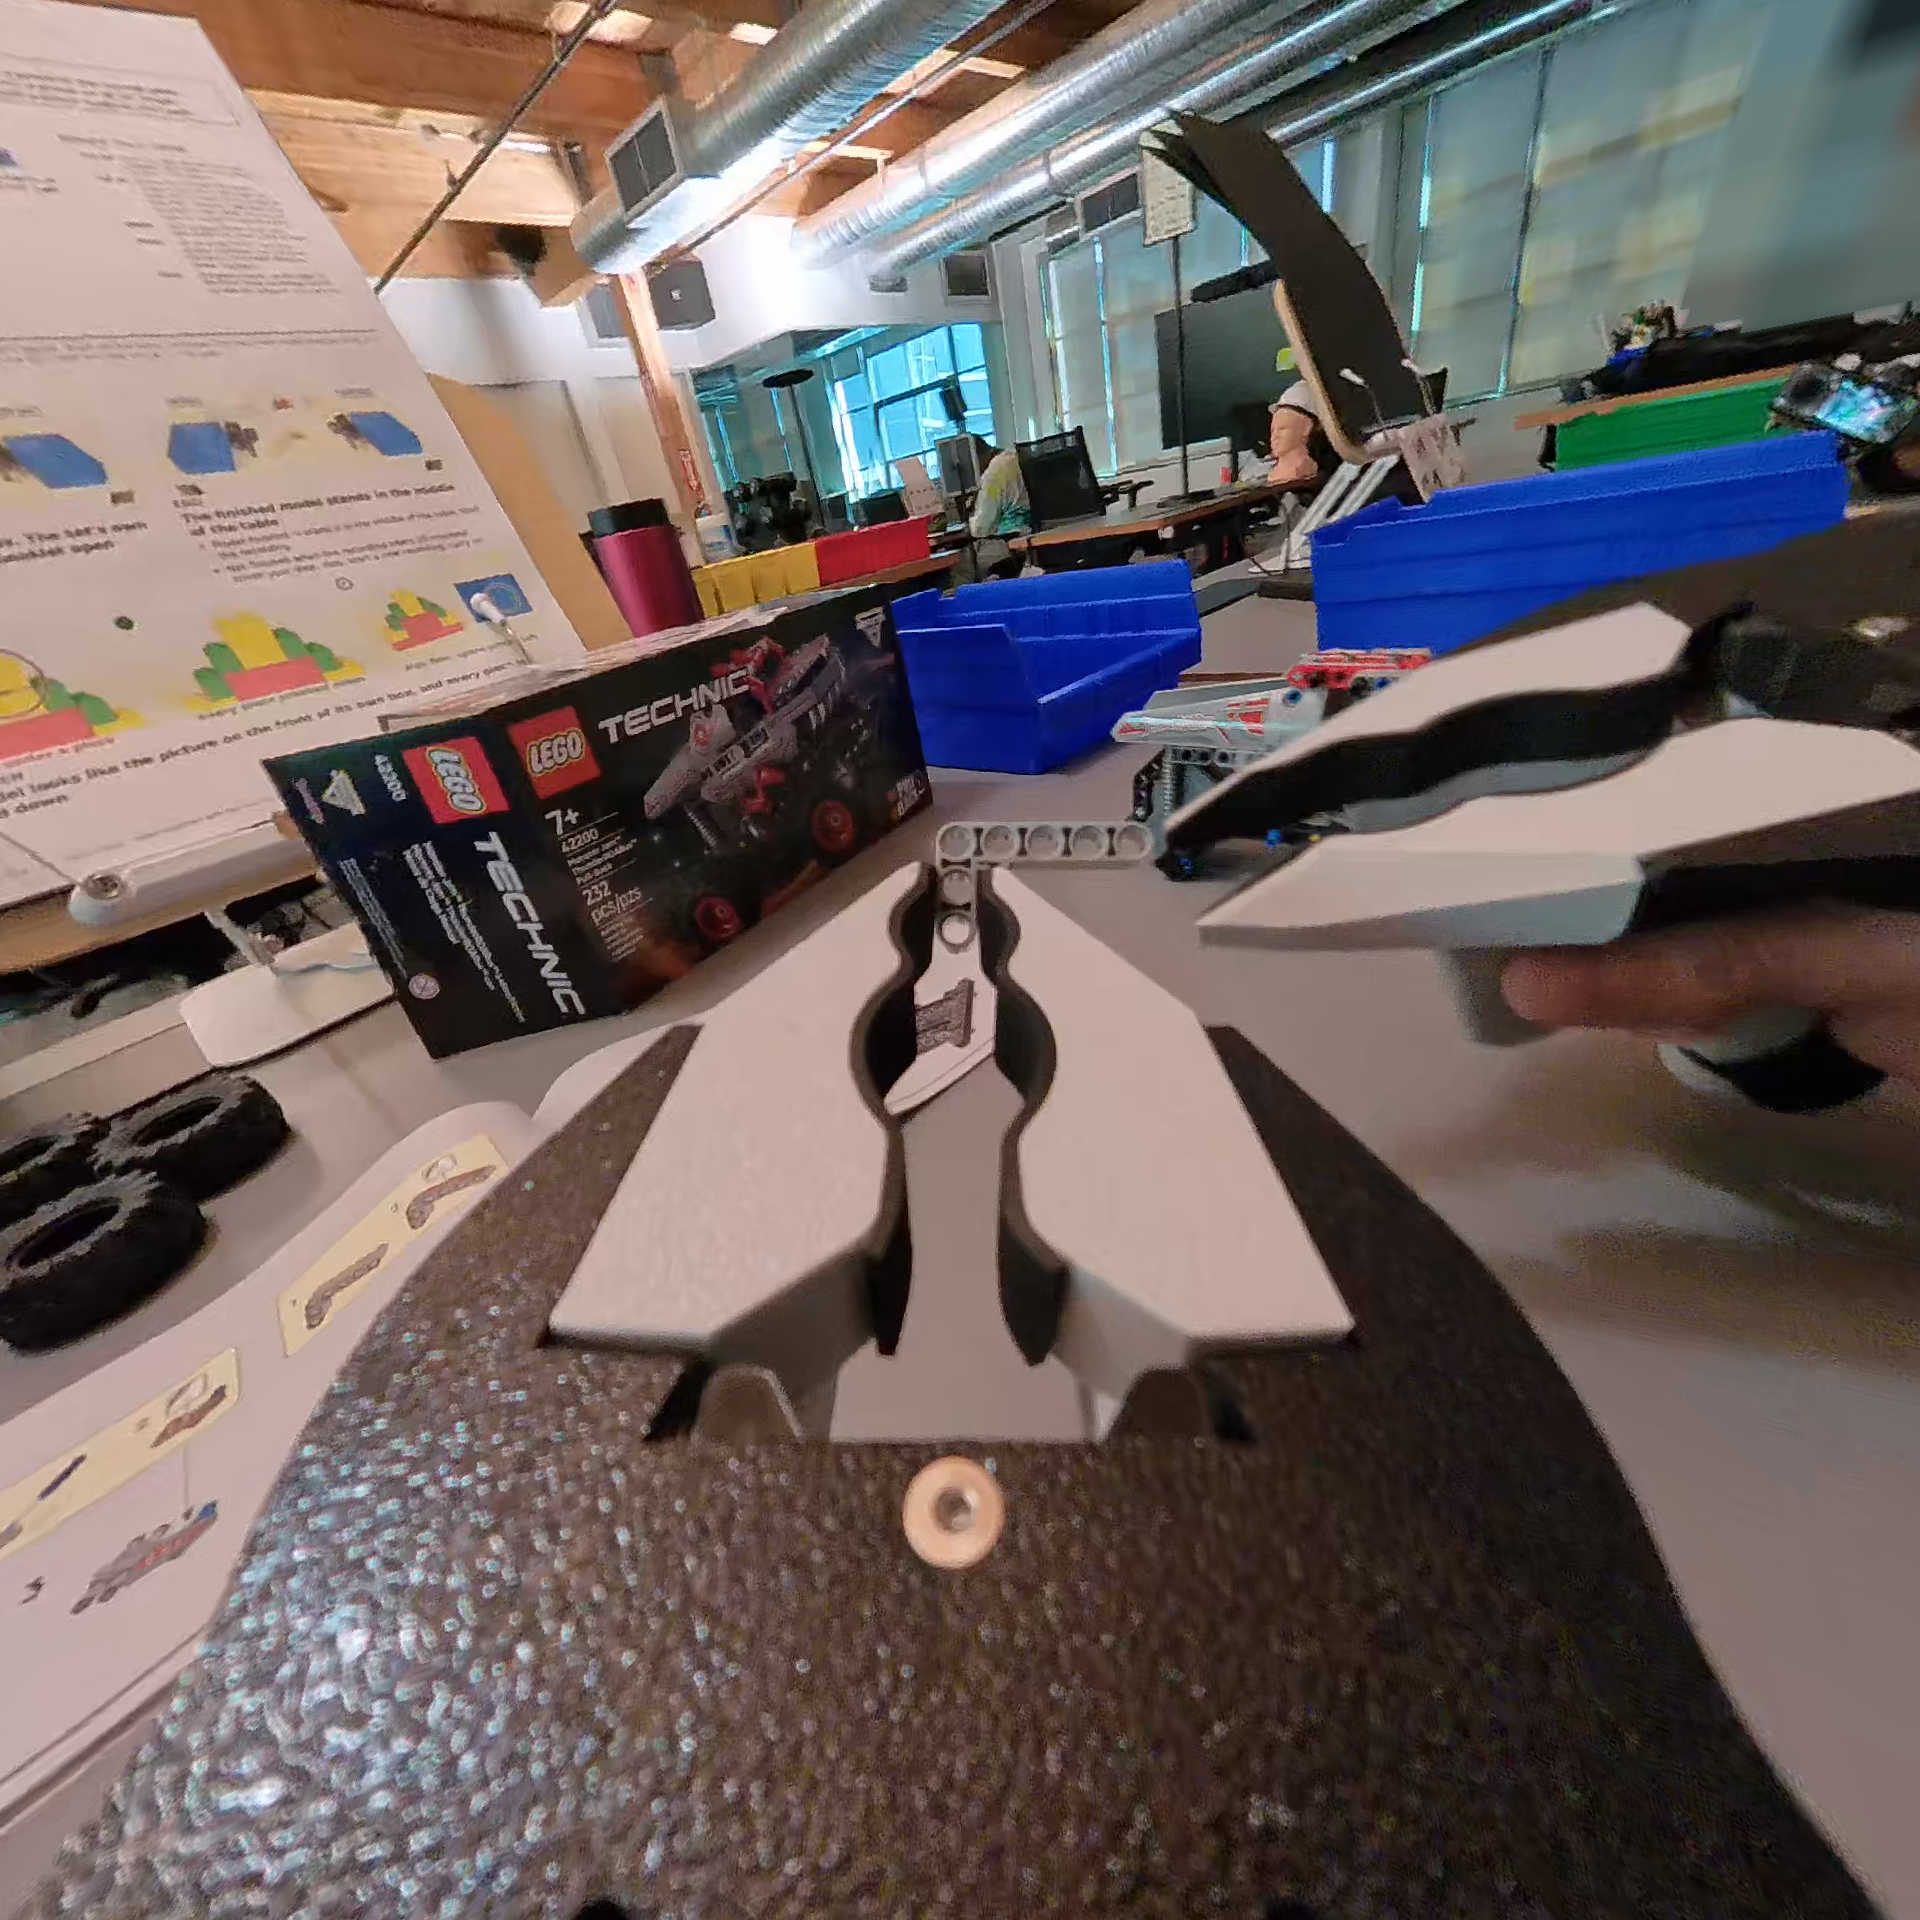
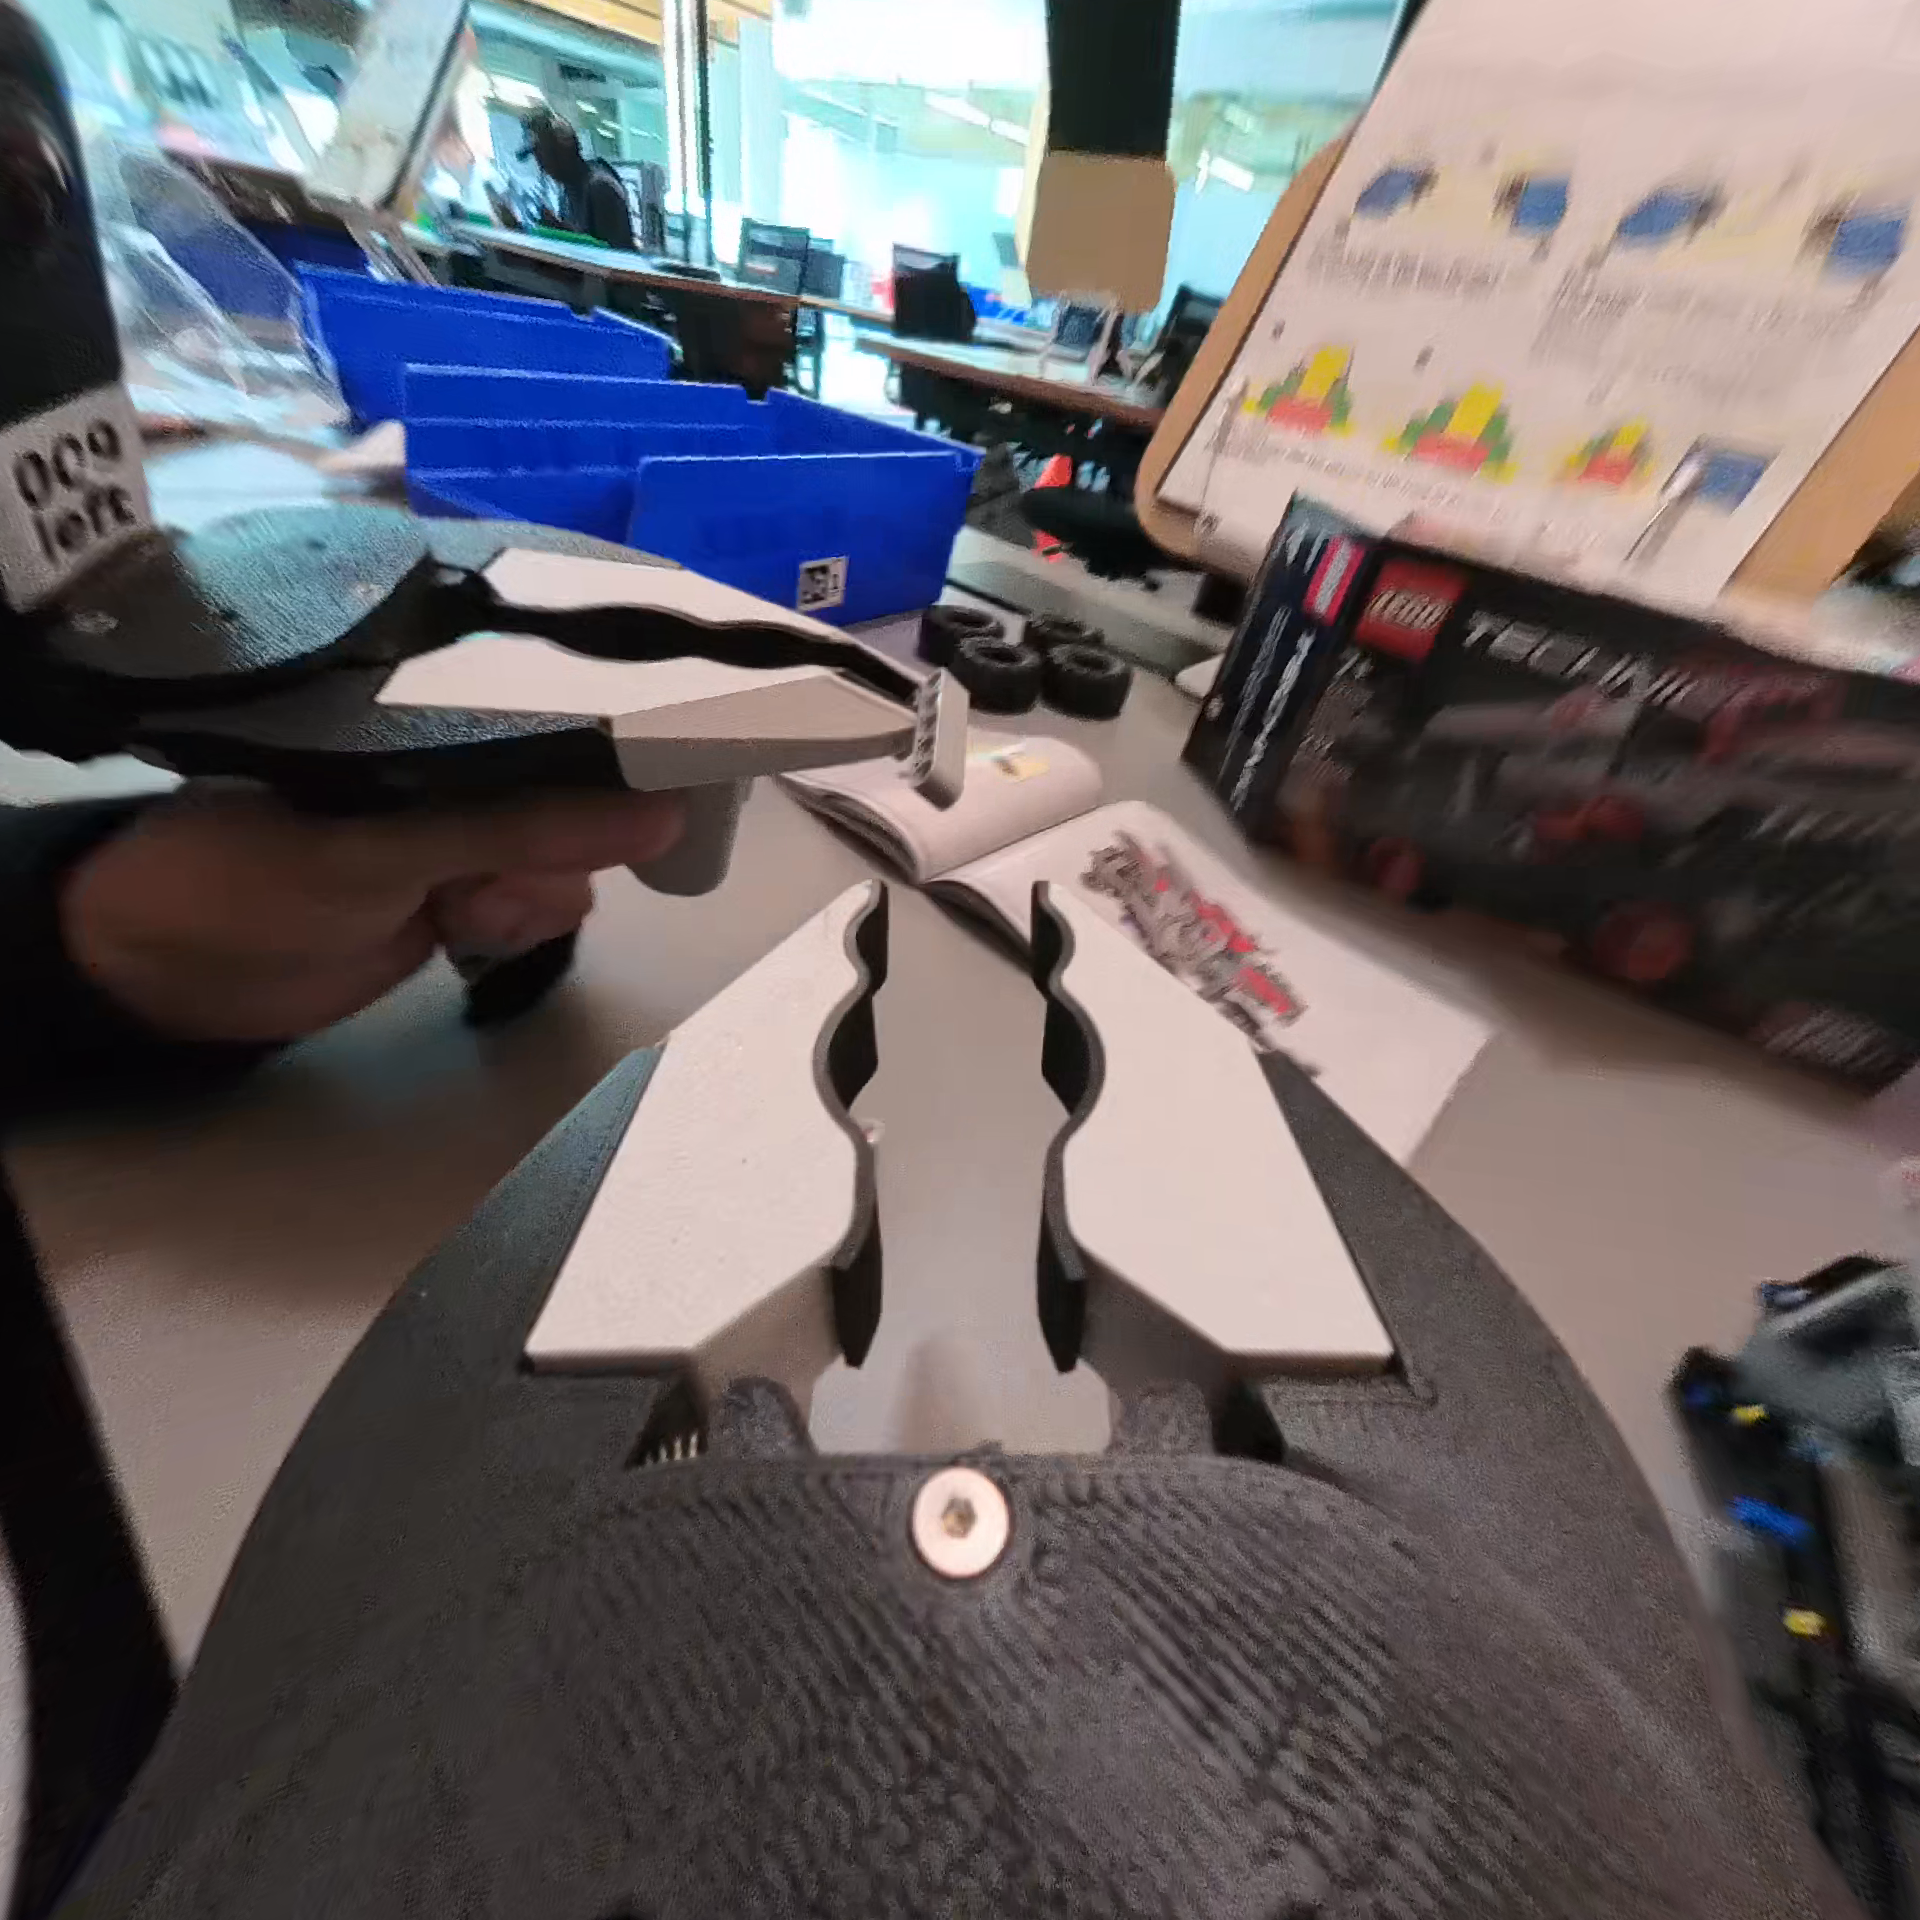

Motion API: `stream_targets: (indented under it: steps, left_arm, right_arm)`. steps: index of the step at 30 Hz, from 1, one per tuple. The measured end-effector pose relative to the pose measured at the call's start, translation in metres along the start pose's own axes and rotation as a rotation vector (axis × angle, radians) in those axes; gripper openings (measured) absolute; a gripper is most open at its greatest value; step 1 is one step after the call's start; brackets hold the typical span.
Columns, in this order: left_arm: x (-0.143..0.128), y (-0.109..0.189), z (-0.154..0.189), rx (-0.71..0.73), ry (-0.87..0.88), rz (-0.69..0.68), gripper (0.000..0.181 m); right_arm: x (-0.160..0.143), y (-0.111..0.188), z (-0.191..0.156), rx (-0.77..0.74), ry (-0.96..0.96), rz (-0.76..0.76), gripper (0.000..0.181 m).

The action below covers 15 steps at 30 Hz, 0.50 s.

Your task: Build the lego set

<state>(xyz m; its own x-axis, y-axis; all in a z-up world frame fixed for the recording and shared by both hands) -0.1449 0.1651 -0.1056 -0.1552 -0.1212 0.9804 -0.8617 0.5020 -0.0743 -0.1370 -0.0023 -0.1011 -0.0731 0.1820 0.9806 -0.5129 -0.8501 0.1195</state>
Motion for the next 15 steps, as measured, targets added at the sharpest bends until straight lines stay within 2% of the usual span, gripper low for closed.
stream_targets:
  steps: [2, 3, 6, 9, 11, 13, 15]
  left_arm:
    - [0.000, 0.001, 0.000, 0.004, -0.039, 0.002, 0.005]
    - [0.001, 0.002, -0.001, 0.017, -0.057, 0.010, 0.005]
    - [0.001, 0.006, -0.005, 0.038, -0.084, 0.027, 0.005]
    - [0.001, 0.008, -0.009, 0.049, -0.072, 0.032, 0.005]
    - [0.000, 0.008, -0.012, 0.056, -0.062, 0.028, 0.005]
    - [-0.001, 0.008, -0.015, 0.068, -0.048, 0.024, 0.005]
    - [-0.001, 0.008, -0.018, 0.079, -0.041, 0.022, 0.005]
  right_arm:
    - [0.001, -0.001, -0.002, -0.044, 0.105, -0.024, 0.027]
    - [0.001, -0.003, -0.005, -0.012, 0.113, -0.040, 0.029]
    - [-0.006, -0.012, -0.002, 0.071, -0.103, -0.159, 0.037]
    - [-0.007, -0.012, 0.001, 0.110, -0.321, -0.139, 0.032]
    - [-0.011, -0.013, 0.000, 0.160, -0.397, -0.218, 0.029]
    - [-0.017, -0.014, -0.006, 0.247, -0.294, -0.393, 0.033]
    - [-0.023, -0.014, -0.011, 0.210, -0.126, -0.527, 0.032]
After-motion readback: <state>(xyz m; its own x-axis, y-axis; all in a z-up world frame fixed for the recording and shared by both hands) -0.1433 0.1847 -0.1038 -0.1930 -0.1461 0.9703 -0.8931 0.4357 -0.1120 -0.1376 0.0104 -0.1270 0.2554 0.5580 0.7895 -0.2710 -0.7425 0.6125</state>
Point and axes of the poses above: each gripper's, where its closed fingertips meet, y back along the fingers, x out of its top, z = x × y across the jaws, the point moved 10 cm from there along y, back along the fingers, and after that the axes turned 4 degrees about x, right-handed, at the moved point
